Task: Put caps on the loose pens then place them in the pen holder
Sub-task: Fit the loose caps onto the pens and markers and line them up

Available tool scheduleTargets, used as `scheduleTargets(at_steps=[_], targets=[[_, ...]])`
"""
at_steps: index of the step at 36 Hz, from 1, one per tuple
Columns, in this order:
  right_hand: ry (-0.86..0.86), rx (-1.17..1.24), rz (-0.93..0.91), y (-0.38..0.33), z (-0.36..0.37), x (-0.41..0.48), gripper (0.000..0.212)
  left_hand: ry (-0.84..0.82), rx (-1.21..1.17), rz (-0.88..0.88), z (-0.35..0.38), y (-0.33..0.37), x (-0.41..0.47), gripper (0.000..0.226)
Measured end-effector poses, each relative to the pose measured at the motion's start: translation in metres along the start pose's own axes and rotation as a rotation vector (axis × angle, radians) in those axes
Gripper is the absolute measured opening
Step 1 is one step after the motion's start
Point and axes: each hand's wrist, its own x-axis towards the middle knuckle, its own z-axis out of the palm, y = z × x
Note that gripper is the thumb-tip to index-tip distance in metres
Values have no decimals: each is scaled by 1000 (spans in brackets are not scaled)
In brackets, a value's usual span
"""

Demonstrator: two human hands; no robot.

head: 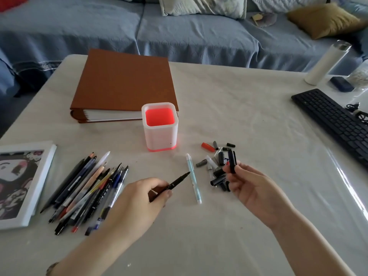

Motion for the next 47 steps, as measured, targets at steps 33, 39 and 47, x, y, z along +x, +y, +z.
scheduleTargets(at_steps=[33, 39, 47], targets=[[71, -348, -455, 45, 47, -13, 32, -1, 21, 111, -4, 4, -8, 6], [70, -358, -432, 47, 43, -13, 31, 21, 14, 120, -4, 3, -8, 6], [53, -412, -454, 48, 40, -13, 21, 50, 75, 221, -5, 5, -7, 6]])
